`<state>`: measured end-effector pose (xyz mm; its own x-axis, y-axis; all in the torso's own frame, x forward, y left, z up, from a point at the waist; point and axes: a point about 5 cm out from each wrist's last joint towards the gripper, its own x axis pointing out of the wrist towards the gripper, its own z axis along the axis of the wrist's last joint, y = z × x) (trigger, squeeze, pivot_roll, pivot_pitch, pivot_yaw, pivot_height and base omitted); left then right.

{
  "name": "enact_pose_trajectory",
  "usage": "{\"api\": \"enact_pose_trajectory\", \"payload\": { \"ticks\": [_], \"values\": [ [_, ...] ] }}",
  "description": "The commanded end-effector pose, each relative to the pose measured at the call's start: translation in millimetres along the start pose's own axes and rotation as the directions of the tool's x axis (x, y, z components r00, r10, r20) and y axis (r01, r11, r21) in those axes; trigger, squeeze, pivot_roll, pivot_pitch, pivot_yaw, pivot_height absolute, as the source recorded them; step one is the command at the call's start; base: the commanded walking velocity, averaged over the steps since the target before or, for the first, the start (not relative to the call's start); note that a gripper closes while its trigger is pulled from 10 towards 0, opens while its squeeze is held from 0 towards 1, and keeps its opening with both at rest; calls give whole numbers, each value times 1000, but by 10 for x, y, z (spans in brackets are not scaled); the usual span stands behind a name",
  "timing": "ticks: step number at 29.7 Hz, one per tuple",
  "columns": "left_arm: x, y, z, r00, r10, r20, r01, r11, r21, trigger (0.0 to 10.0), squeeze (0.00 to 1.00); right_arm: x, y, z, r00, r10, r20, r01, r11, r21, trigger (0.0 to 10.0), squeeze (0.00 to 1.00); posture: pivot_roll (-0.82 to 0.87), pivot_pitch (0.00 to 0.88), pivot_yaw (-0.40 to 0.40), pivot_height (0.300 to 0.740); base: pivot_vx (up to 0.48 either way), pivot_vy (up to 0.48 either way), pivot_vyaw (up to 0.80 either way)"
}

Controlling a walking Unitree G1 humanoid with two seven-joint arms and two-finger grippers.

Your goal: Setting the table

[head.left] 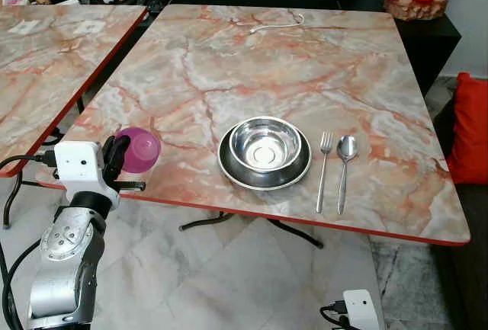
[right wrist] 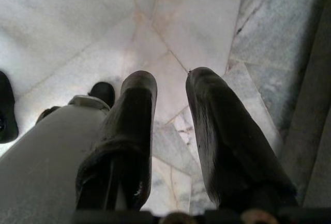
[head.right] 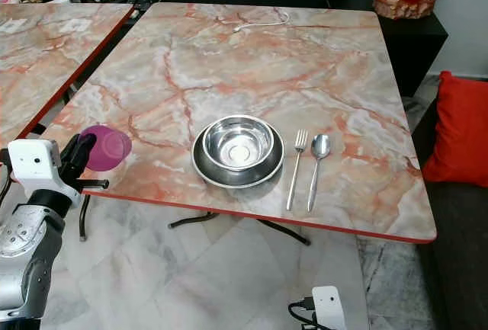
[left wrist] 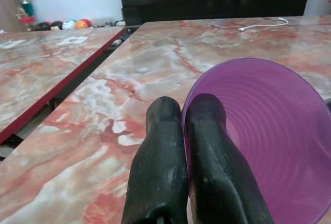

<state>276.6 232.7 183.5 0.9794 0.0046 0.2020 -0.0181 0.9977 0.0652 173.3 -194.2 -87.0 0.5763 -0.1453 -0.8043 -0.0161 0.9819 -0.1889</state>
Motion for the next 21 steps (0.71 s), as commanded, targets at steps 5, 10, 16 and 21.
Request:
{"api": "enact_pose_trajectory", "payload": {
  "ticks": [5, 10, 16, 21],
  "values": [
    [-7, 6, 80, 1000, -20, 17, 21, 1000, -6, 10000, 0, -13, 8, -70, 1000, 6, -24, -5, 1000, 26, 10000, 0, -24, 122, 36, 740, 147, 0, -781],
    [-6, -11, 90, 999, -35, 19, 35, 999, -12, 10000, 0, -11, 4, -60, 1000, 1, -18, -1, 1000, 13, 10000, 0, -21, 121, 34, 740, 257, 0, -609],
    [1, -29, 104, 999, -50, 21, 50, 999, -20, 10000, 0, -10, 3, -52, 1000, -1, -15, 1, 1000, 14, 10000, 0, -19, 119, 33, 740, 271, 0, 0],
    [9, -62, 128, 997, -74, 23, 75, 997, -25, 10000, 0, -10, 3, -49, 1000, -1, -13, 1, 1000, 17, 10000, 0, -21, 119, 33, 740, 289, 0, 0]
  ]
}}
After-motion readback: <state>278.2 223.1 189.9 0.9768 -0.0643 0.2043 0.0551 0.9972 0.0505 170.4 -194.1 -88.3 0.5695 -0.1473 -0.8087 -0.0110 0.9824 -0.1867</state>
